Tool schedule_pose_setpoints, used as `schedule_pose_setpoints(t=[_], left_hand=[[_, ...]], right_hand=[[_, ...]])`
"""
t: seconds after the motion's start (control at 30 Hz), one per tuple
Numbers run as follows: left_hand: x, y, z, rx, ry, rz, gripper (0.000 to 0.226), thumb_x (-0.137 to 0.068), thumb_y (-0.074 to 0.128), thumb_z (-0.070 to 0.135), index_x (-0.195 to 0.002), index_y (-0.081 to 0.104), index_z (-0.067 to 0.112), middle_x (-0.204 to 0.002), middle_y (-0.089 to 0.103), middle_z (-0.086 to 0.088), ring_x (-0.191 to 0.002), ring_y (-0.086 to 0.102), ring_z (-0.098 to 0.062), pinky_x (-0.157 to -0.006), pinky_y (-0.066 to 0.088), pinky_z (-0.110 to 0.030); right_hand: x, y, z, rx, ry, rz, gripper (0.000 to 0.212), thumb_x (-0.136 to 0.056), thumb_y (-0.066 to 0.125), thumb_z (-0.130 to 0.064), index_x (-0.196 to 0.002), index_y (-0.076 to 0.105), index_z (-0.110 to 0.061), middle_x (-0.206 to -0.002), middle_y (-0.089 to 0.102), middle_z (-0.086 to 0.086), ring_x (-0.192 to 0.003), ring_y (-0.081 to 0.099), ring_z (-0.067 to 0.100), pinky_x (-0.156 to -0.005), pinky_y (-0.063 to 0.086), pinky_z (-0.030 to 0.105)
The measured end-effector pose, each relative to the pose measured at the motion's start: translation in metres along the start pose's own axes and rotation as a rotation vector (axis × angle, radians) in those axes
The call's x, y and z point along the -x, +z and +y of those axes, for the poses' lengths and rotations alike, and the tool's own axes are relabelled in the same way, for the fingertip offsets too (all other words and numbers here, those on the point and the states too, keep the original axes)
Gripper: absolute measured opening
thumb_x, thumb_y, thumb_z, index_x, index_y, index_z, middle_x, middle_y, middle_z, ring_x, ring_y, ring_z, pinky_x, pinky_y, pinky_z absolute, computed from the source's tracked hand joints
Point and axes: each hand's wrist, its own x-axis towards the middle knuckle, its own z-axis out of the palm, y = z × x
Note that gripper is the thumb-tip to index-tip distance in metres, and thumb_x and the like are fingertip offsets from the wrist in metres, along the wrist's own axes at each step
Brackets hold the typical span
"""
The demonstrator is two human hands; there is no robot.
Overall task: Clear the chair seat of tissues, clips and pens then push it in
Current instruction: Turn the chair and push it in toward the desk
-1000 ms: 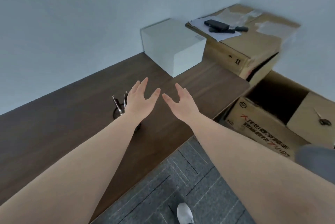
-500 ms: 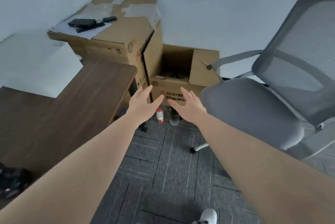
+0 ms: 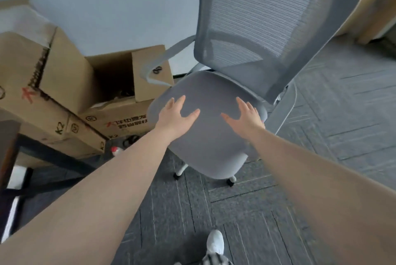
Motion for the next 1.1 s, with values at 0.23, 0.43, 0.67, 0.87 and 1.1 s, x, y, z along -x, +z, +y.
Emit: schedule_pose_setpoints(t=[0.23,0.43,0.67,0.87,1.1], left_hand=[[-0.035,0.074,0.074,-0.057,0.118,-0.178,0.075,-0.087,0.047,0.059,-0.150,0.012,0.038,-0.161,0.002,0.005,-0.149,0.005,-0.019,-0.118,0.020,-0.044],[-0.052,0.130,0.115,-0.127,0.222,-0.293,0.076,-0.089,0.047,0.055,-0.151,0.008,0.034,-0.162,0.000,0.002,-0.149,0.007,-0.017,-0.119,0.018,-0.039],[-0.058,0.184,0.127,-0.243,0.203,-0.342,0.087,-0.085,0.054,0.057,-0.151,0.002,0.032,-0.162,0.004,-0.001,-0.149,0.009,-0.019,-0.119,0.018,-0.039],[-0.055,0.220,0.135,-0.177,0.092,-0.219,0.084,-0.085,0.058,0.052,-0.151,0.009,0.032,-0.160,0.014,0.003,-0.145,0.024,-0.020,-0.114,0.027,-0.040],[-0.034,0.250,0.140,-0.419,0.064,-0.091,0.061,-0.095,0.041,0.044,-0.149,0.013,0.033,-0.151,0.030,0.005,-0.120,0.052,-0.030,-0.093,0.049,-0.047]], right_hand=[[-0.023,-0.044,0.095,-0.089,0.165,0.112,0.082,-0.087,0.059,-0.048,-0.152,0.014,-0.025,-0.157,0.022,0.008,-0.147,0.015,0.025,-0.115,0.027,0.046],[-0.049,-0.065,0.146,-0.122,0.245,0.147,0.084,-0.087,0.062,-0.042,-0.152,0.012,-0.025,-0.161,0.013,0.007,-0.148,0.013,0.025,-0.111,0.035,0.047],[-0.118,-0.079,0.184,-0.175,0.197,0.089,0.096,-0.086,0.062,-0.049,-0.154,0.002,-0.018,-0.163,0.007,0.002,-0.149,0.014,0.022,-0.114,0.033,0.044],[-0.158,-0.073,0.185,-0.191,0.026,-0.046,0.103,-0.080,0.066,-0.052,-0.153,0.003,-0.018,-0.160,0.015,0.005,-0.145,0.024,0.026,-0.113,0.035,0.044],[-0.155,-0.065,0.192,-0.194,-0.049,-0.050,0.102,-0.084,0.065,-0.048,-0.154,-0.002,-0.018,-0.161,0.006,0.008,-0.144,0.027,0.029,-0.110,0.038,0.046]])
